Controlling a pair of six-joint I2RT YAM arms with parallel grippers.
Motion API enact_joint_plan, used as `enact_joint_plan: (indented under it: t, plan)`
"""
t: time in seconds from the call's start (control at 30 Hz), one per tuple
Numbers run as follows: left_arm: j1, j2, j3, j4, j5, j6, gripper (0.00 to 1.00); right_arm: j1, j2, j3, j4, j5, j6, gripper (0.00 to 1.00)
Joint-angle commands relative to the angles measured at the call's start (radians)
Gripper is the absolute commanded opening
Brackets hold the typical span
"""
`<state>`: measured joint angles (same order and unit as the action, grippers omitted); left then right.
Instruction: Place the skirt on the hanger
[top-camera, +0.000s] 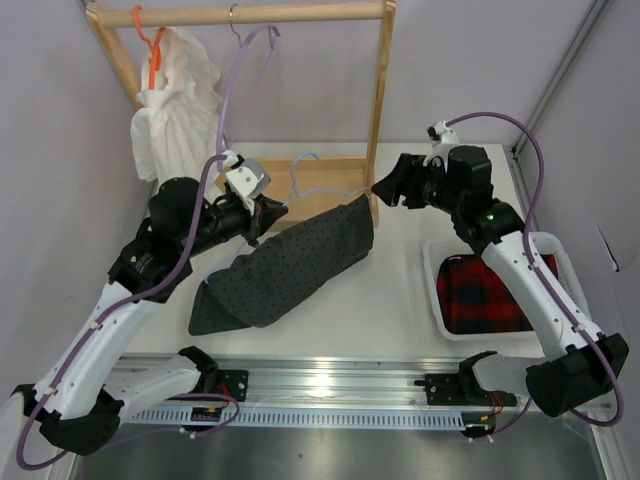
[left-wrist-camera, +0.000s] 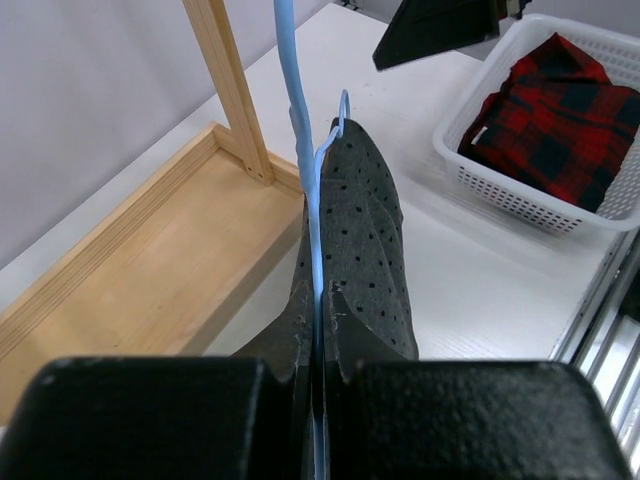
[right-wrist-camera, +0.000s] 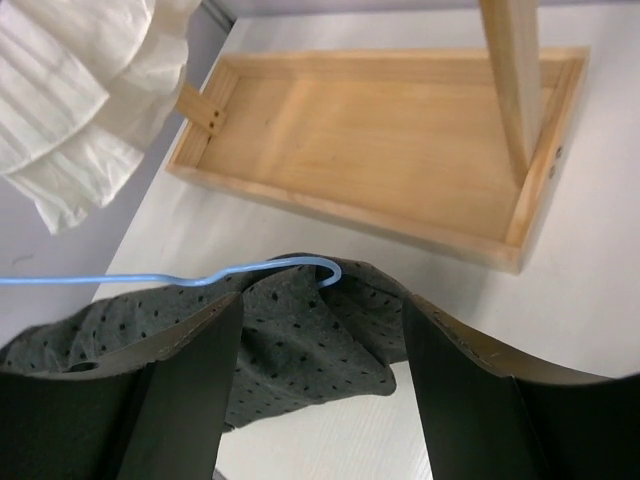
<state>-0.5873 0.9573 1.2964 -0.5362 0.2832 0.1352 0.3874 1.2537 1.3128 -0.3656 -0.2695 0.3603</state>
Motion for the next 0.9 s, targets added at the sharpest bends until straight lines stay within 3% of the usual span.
enact_joint_plan:
  t: [0.0, 0.27, 0.87]
  plan:
    - [-0.006, -0.019, 0.073, 0.074, 0.042, -0.028, 0.00, -0.002, -0.016, -0.029, 0.068, -0.112, -0.029, 0.70]
    - [-0.006, -0.012, 0.080, 0.082, 0.048, -0.039, 0.00, -0.001, -0.019, -0.167, 0.205, -0.214, 0.043, 0.63]
    - [-0.006, -0.008, 0.095, 0.111, 0.057, -0.057, 0.00, -0.002, 0.029, -0.234, 0.353, -0.283, 0.109, 0.56]
